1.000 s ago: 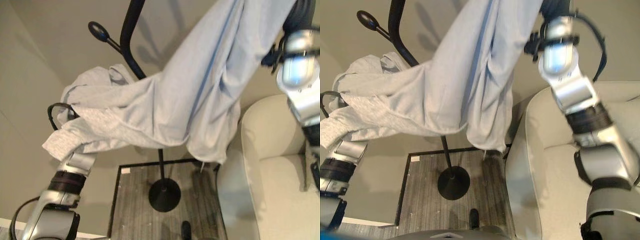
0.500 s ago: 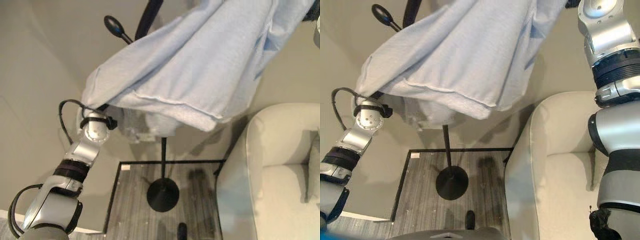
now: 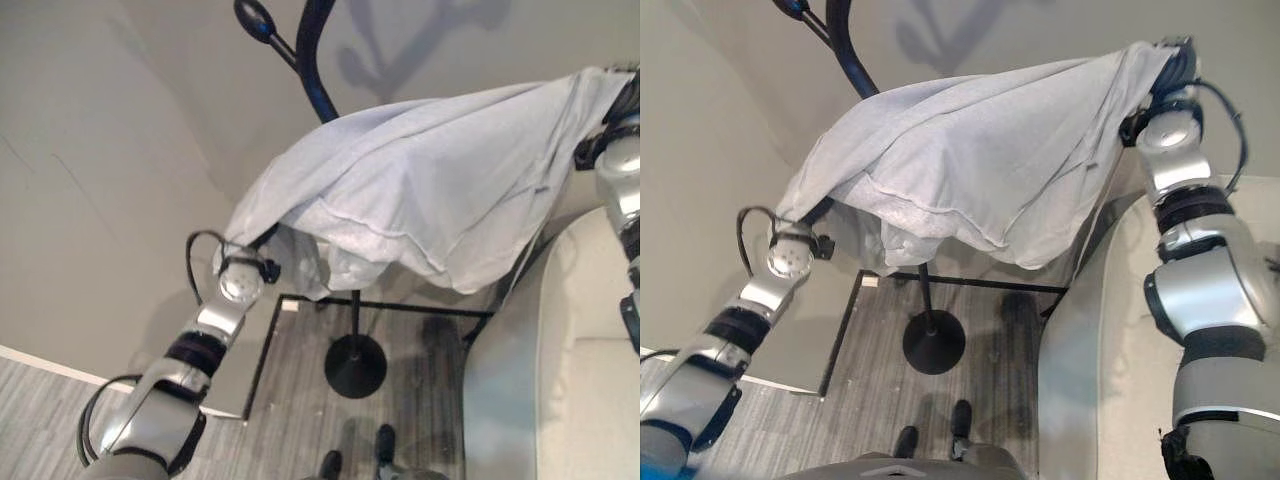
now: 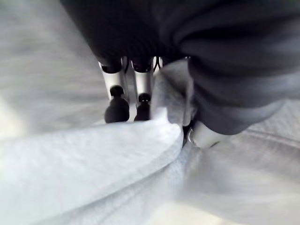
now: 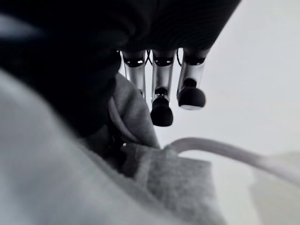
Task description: Hang the clothes on the sofa on the clothes rack.
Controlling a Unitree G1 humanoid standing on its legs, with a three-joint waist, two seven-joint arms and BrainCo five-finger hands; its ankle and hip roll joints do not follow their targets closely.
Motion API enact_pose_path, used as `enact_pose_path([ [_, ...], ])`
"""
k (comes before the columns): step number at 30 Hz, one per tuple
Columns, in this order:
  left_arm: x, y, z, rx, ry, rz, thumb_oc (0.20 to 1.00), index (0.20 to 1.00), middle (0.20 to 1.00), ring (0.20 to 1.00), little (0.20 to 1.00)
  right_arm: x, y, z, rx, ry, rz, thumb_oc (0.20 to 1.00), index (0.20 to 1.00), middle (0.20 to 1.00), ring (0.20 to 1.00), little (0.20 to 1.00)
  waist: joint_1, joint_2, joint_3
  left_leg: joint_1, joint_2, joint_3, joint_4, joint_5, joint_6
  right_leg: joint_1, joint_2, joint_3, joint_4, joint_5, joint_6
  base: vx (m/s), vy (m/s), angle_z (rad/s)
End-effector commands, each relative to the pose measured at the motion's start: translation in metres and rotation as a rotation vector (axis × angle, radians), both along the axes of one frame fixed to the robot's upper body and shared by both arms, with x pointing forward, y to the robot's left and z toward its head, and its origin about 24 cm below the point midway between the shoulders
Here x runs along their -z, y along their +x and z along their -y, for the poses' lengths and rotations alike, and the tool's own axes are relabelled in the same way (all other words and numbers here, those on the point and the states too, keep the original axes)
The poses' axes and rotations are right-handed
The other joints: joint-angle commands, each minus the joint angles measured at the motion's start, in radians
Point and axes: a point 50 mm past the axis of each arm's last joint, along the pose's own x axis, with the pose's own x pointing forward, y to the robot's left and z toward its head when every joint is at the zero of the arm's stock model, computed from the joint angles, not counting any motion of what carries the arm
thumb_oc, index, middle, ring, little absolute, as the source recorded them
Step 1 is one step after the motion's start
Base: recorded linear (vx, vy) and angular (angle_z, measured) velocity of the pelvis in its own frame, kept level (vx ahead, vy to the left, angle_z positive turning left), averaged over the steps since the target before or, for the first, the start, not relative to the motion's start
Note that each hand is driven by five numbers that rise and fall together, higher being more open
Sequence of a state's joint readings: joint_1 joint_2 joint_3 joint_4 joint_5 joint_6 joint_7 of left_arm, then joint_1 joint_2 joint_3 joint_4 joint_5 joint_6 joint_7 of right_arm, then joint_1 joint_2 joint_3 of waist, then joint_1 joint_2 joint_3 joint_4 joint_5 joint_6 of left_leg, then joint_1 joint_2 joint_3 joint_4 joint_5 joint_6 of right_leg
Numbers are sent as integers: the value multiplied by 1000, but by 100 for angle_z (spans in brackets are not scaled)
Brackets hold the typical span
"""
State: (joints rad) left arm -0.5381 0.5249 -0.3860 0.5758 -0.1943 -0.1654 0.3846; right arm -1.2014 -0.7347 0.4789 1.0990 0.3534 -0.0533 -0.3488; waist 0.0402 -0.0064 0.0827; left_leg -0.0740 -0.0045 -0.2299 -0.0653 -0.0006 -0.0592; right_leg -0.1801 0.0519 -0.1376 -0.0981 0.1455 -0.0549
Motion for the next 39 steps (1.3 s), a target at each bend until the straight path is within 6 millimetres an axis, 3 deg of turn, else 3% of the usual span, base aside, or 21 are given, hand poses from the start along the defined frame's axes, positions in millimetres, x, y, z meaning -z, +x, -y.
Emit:
enact_pose_path([
  [1, -21, 4, -18, -46, -53, 80, 200, 200, 200, 200, 200, -29, -2, -5, -4, -8, 130, 200, 200, 200, 200, 200, 10, -90, -13, 61, 23, 109, -22, 4, -22, 137, -60, 91, 11, -153, 122, -42, -3, 0],
  [3, -10, 0, -15, -47, -89, 53, 200, 200, 200, 200, 200, -19, 1, -16, -45, 21, 128, 200, 200, 200, 200, 200, 7, -89, -9, 61, 22, 114, -22, -1, -20, 136, -59, 96, 11, -151, 120, -42, -1, -4],
  [5, 12, -8, -8, -55, -160, -4, 200, 200, 200, 200, 200, -2, 5, -39, -136, 77, 141, 200, 200, 200, 200, 200, 0, -89, -2, 63, 20, 123, -22, -11, -15, 137, -58, 108, 11, -148, 118, -44, 9, -4],
  [6, 12, -9, -8, -55, -159, -5, 200, 200, 200, 200, 200, -2, 5, -39, -135, 78, 140, 200, 200, 200, 200, 200, 1, -90, -3, 63, 20, 124, -22, -11, -15, 137, -58, 109, 11, -148, 118, -30, 9, -6],
  [9, 30, -18, 3, -57, -242, -43, 200, 200, 200, 200, 200, 13, 4, -70, -250, 153, 177, 200, 200, 200, 200, 200, -8, -94, 5, 70, 20, 135, -22, -25, -8, 139, -58, 124, 11, -145, 116, -44, 12, -6],
  [10, 30, -18, 3, -58, -241, -44, 200, 200, 200, 200, 200, 14, 4, -70, -250, 153, 176, 200, 200, 200, 200, 200, -7, -95, 4, 71, 20, 136, -22, -25, -8, 139, -58, 124, 11, -145, 116, -43, 19, -7],
  [11, 41, -23, 10, -64, -288, -74, 216, 216, 216, 216, 216, 24, 1, -88, -324, 195, 191, 200, 200, 200, 200, 200, -14, -97, 6, 76, 21, 141, -22, -30, -5, 140, -56, 133, 11, -143, 115, -28, 16, -21],
  [12, 47, -26, 14, -66, -308, -89, 881, 881, 881, 881, 881, 30, -1, -96, -355, 214, 193, 200, 200, 200, 200, 200, -16, -100, 6, 79, 22, 145, -22, -32, -2, 142, -55, 139, 11, -143, 114, -38, 24, -22],
  [13, 53, -30, 17, -65, -337, -105, 1000, 1000, 1000, 1000, 1000, 35, -3, -106, -397, 232, 193, 200, 200, 200, 200, 200, -18, -102, 7, 82, 22, 150, -22, -35, -1, 142, -54, 143, 11, -142, 114, -23, 14, -20],
  [18, 75, -48, 27, -60, -423, -179, 1000, 1000, 1000, 1000, 1000, 58, -20, -137, -575, 239, 162, 200, 200, 200, 200, 200, -25, -112, 6, 100, 24, 163, -22, -47, 5, 149, -50, 165, 11, -137, 111, -20, 7, -14],
  [19, 75, -48, 27, -60, -423, -180, 1000, 1000, 1000, 1000, 1000, 58, -20, -137, -574, 239, 162, 780, 780, 780, 780, 780, -25, -112, 5, 100, 24, 163, -22, -47, 5, 150, -50, 166, 11, -137, 111, -19, 3, -8],
  [20, 79, -52, 27, -62, -435, -191, 1000, 1000, 1000, 1000, 1000, 62, -23, -141, -599, 234, 151, 1000, 1000, 1000, 1000, 1000, -26, -115, 5, 104, 25, 165, -22, -49, 6, 152, -48, 170, 11, -137, 111, -26, 4, -8],
  [27, 86, -63, 30, -46, -460, -226, 1000, 1000, 1000, 1000, 1000, 92, -33, -160, -716, 254, 17, 1000, 1000, 1000, 1000, 1000, -30, -125, 4, 119, 26, 184, -22, -56, 13, 160, -45, 188, 11, -127, 111, -34, 13, -11],
  [30, 89, -68, 32, -33, -433, -244, 1000, 1000, 1000, 1000, 1000, 116, -39, -165, -709, 279, -50, 1000, 1000, 1000, 1000, 1000, -27, -125, 2, 124, 23, 187, -22, -60, 18, 162, -45, 194, 11, -123, 112, -7, 2, -1],
  [33, 97, -74, 29, -36, -386, -283, 1000, 1000, 1000, 1000, 1000, 131, -44, -162, -673, 281, -87, 1000, 1000, 1000, 1000, 1000, -28, -120, -1, 127, 21, 189, -22, -62, 21, 165, -48, 195, 11, -121, 113, -14, 35, -10],
  [34, 110, -83, 22, -89, -398, -330, 1000, 1000, 1000, 1000, 1000, 147, -49, -155, -617, 288, -125, 1000, 1000, 1000, 1000, 1000, -30, -111, -8, 130, 18, 193, -22, -65, 25, 166, -50, 197, 11, -119, 114, 3, 40, -13],
  [35, 110, -83, 22, -89, -398, -330, 1000, 1000, 1000, 1000, 1000, 147, -49, -155, -617, 288, -125, 1000, 1000, 1000, 1000, 1000, -30, -111, -8, 130, 18, 193, -22, -65, 25, 166, -50, 197, 11, -119, 114, -3, 74, -9],
  [39, 132, -102, -2, -264, -456, -401, 1000, 1000, 1000, 1000, 1000, 166, -62, -137, -508, 234, -158, 1000, 1000, 1000, 1000, 1000, -35, -99, -24, 137, 15, 201, -22, -71, 31, 169, -52, 201, 11, -115, 119, -4, 43, -4],
])
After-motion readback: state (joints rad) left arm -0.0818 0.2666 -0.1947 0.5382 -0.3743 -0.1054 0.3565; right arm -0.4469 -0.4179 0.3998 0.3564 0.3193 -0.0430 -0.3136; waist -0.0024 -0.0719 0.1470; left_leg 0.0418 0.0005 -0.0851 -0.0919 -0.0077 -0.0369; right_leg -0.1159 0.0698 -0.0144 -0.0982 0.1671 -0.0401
